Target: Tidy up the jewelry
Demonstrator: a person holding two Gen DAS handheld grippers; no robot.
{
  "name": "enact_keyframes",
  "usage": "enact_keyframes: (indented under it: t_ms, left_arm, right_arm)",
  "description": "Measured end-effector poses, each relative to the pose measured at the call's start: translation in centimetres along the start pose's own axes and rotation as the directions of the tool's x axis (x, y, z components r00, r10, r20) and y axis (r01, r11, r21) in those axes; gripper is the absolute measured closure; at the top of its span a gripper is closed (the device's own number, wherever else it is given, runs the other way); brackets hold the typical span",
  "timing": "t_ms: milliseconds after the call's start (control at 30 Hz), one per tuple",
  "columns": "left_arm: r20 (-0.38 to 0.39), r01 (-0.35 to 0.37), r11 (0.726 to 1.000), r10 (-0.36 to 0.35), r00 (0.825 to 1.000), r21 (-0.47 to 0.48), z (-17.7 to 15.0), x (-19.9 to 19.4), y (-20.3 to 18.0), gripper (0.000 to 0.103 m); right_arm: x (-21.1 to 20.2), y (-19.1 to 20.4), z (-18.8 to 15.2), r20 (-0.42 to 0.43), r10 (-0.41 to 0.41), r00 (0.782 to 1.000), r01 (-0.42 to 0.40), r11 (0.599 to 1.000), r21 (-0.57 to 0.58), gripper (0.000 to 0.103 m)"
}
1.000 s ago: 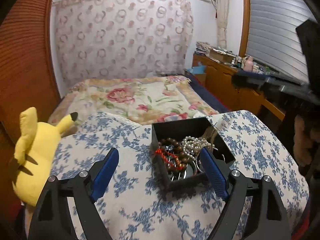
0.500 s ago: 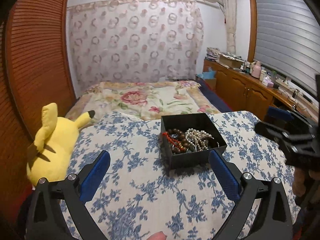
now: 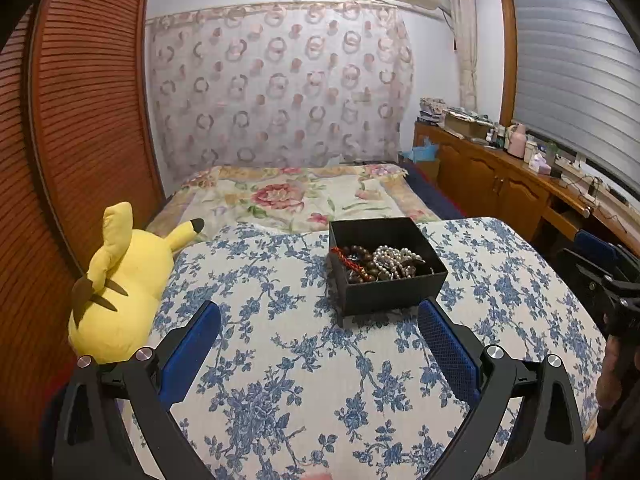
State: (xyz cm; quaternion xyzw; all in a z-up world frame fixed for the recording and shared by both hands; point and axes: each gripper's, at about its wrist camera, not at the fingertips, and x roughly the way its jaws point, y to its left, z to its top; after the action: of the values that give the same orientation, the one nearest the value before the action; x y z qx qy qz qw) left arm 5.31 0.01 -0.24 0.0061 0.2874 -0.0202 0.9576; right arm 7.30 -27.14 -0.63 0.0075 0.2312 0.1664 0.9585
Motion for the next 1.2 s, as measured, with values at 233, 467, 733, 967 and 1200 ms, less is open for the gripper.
enact_keyframes:
  t_ms: [233,467,733,967,1200]
  left_arm:
    - [0.016,0.000,1.000,0.000,1.000,-0.001,-0.38,-0.58,-0.14,0.008]
    - [0.017,0.007,1.000,-0.007,1.000,-0.004,-0.19,-0.65,-0.26,0.008]
    - [0.020,0.004,1.000,-0.004,1.000,-0.003,-0.09,-0.77,-0.26,0.008]
    - [0.028,-0.006,1.000,0.006,1.000,0.000,0.06,-0.94,-0.36,0.008]
    - [0.027,-0.006,1.000,0.006,1.000,-0.001,0.03,-0.96,-0.40,0.008]
  right_arm:
    - [0.24,-0.10,-0.31,0.001,-0.012,1.000,0.012,1.000,0.004,0.003]
    - [0.26,-0.17,-0.48,0.001,-0.013,1.000,0.013,1.000,0.006,0.003]
    - [0.26,-0.26,-0.53,0.001,-0.017,1.000,0.017,1.000,0.006,0.003]
    - [0.29,-0.33,-0.58,0.002,-0.019,1.000,0.019,1.000,0.008,0.003]
    - [0.25,-0.31,-0.55,0.002,-0.018,1.000,0.018,1.000,0.008,0.003]
